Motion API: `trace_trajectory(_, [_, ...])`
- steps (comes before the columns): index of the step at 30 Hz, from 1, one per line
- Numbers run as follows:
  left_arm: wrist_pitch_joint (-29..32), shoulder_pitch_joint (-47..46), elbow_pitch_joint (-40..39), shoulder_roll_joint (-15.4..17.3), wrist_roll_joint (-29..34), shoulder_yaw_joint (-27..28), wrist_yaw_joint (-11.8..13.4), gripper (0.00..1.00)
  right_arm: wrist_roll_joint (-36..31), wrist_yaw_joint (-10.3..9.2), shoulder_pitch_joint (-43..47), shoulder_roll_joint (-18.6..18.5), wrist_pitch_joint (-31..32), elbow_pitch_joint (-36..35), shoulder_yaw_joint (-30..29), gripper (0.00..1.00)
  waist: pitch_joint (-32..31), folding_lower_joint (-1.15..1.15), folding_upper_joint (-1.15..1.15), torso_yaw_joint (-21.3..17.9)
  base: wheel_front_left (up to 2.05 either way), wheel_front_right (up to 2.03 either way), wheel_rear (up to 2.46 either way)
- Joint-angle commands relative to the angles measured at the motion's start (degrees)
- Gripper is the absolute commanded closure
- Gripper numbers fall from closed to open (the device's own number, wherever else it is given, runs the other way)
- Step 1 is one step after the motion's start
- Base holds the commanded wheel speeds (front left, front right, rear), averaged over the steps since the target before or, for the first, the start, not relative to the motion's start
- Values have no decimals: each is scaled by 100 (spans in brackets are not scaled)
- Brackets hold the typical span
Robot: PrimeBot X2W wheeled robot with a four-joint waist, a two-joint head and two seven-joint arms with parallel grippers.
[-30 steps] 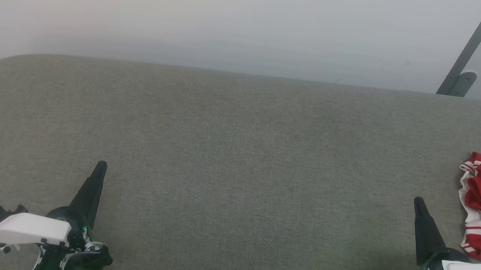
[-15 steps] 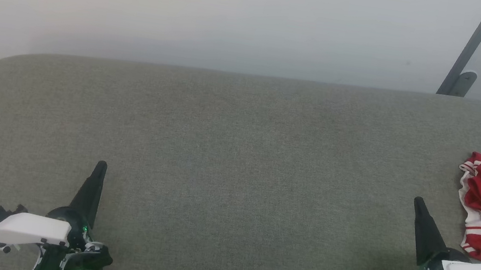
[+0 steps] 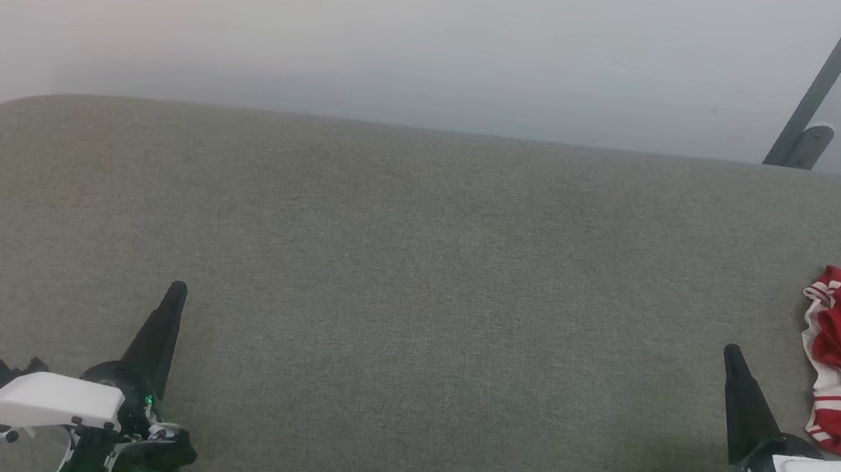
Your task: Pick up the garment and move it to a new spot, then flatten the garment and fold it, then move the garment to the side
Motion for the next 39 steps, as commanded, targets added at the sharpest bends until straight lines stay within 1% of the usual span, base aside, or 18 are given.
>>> trace_trajectory(1, [17, -59, -3, -14, -20, 12, -16, 100, 23, 0, -34, 22, 15, -20, -7, 100, 0, 0, 0, 0, 0, 0, 0])
trace_trajectory(39, [15, -59, -3, -14, -21, 9, -17, 100, 24, 0, -33, 22, 14, -21, -7, 100, 0, 0, 0, 0, 0, 0, 0])
